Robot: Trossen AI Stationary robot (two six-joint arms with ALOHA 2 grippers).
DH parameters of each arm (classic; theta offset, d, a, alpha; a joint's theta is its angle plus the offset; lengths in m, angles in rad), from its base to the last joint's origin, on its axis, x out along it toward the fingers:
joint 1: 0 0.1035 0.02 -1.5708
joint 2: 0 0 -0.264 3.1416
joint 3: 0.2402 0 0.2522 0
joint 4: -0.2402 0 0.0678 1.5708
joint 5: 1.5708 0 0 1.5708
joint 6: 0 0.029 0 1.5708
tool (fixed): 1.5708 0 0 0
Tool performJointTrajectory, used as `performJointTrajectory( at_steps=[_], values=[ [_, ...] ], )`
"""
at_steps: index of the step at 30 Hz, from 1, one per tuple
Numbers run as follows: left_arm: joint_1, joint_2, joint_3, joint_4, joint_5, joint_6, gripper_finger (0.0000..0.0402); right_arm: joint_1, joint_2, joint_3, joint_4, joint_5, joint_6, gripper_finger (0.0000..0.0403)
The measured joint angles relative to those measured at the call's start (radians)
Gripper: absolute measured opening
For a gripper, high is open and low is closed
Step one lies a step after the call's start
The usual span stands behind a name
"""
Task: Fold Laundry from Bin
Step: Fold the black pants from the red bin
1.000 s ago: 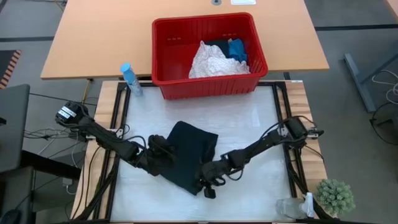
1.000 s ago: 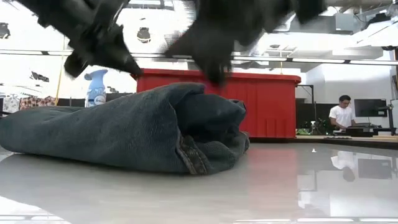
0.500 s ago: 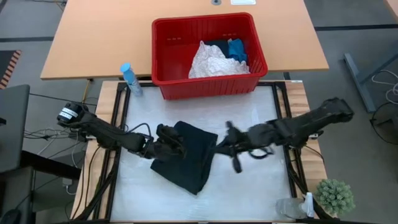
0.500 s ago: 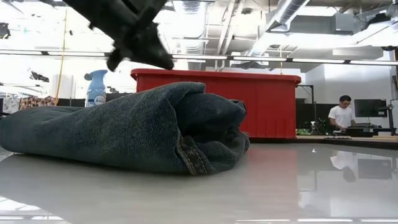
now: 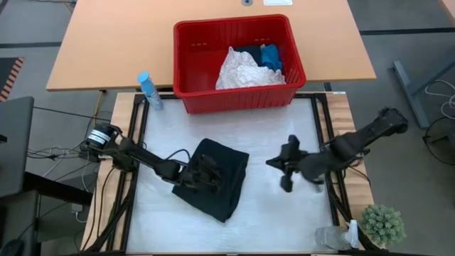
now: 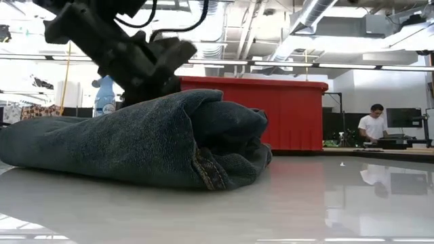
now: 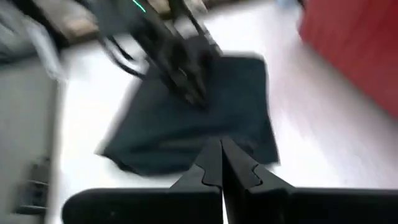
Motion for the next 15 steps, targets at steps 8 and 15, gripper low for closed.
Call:
performJointTrajectory(
  at_steps=[8, 15],
  values=[
    [-0.055, 0.014, 0.001, -0.196, -0.012, -0.205, 0.0000, 0.024, 0.178, 0.000, -0.004, -0.067, 0.028, 0.0020],
    [-0.239, 0.006, 0.004, -0.442, 0.022, -0.630, 0.0000, 0.028, 0.195, 0.000, -0.011, -0.106, -0.024, 0.0020]
  ],
)
